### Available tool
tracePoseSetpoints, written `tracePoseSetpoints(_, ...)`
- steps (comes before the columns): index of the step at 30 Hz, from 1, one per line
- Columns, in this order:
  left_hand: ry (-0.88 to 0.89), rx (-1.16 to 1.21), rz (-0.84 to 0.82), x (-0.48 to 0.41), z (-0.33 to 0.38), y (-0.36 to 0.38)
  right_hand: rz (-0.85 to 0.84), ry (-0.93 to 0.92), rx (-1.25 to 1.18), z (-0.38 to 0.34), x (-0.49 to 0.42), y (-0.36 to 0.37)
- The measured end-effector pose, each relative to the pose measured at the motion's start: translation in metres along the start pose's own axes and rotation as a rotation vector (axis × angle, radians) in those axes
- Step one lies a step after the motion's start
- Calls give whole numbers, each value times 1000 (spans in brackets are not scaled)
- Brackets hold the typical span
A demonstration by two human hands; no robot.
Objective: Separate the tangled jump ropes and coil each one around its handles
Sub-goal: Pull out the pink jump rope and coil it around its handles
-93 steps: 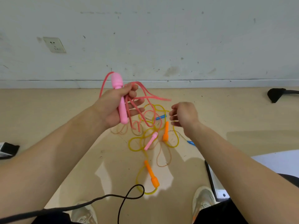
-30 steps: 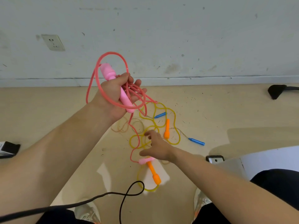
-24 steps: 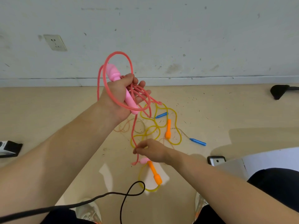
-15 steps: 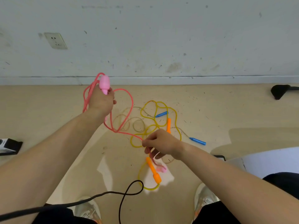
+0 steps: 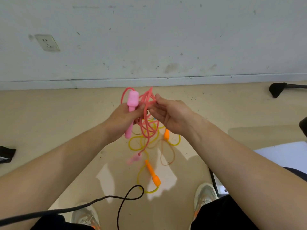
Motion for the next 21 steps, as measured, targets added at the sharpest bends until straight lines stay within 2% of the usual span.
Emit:
tracePoseSetpoints(4,-43,68,-65,8,-4,15,95,-40,-93,-11,0,-13)
tracePoseSetpoints(8,1,-171,-79,17,0,26,141,-65,-112,-19,0,-19)
tracePoseSetpoints(10,10,-141,25,19,3,26,128,-59,-68,-18,2,-16)
tracePoseSetpoints(14,-11,-48,396,12,-1,-16,134,-76,114,-19,7,-19)
tracePoseSetpoints(16,-19,-64,521,12,-1,-38,147,-71,219,-20,10,-23)
tracePoseSetpoints(19,-36,-193,562,13,-5,-48,120,-45,271,-16,16,-21)
tracePoseSetpoints(21,-35,-218,473,14,-7,-38,87,-27,210,-12,17,-16)
Point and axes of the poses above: each hand's wrist, its own x-axis away from the middle knuckle, its own y-axis out of the palm, z = x × y, the point moved 9 cm from there along -x, towards the middle knuckle, and after that the axes turned 2 degrees about -y, right-handed, at the moved point
